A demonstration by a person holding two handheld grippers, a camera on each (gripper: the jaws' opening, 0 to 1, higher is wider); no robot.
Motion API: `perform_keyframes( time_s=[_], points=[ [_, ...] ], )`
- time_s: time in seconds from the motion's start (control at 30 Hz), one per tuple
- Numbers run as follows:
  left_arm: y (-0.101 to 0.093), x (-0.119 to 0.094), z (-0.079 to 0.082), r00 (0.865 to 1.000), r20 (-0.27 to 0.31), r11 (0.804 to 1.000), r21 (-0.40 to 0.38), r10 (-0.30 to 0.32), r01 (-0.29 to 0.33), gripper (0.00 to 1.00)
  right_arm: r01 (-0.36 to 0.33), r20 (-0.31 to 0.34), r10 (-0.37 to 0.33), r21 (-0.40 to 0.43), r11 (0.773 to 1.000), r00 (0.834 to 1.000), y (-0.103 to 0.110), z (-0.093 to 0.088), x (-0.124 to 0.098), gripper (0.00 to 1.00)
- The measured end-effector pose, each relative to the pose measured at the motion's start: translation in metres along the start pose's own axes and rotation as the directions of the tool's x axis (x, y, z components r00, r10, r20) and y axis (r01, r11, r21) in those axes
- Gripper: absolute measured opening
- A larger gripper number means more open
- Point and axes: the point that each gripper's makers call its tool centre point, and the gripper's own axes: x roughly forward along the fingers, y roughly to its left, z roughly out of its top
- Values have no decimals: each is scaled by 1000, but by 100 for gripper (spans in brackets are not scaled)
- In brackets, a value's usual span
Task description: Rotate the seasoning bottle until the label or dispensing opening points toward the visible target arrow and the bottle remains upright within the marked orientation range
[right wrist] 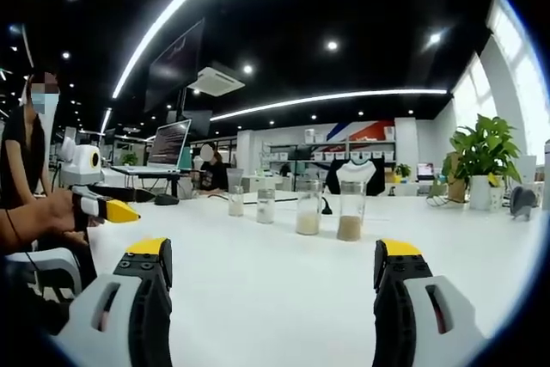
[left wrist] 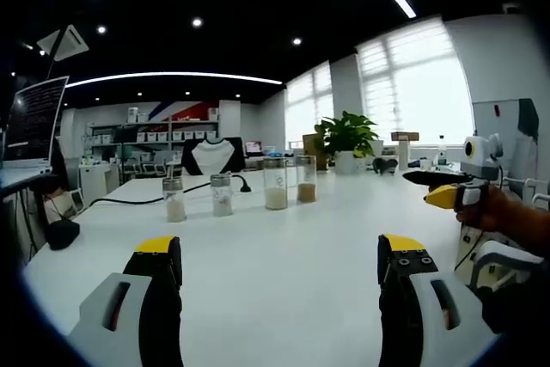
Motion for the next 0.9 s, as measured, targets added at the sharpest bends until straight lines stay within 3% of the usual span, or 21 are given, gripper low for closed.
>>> perform_keyframes(
  time_s=[0.57,0.7,0.9],
  points=[
    [2,-1,-1,1000,2,1000,-1,12,-12,100,2,4,-2,0,1000,1000,1,1,-2,99],
    [2,-1,-1,1000,5,1000,-3,15,-15,100,-12,48,11,24,1000,999,1,9,-4,100],
    [-1,0,-2,1000,-1,1000,-4,10,-10,100,-9,25,9,19,1000,1000,1,4,-4,100]
  ],
)
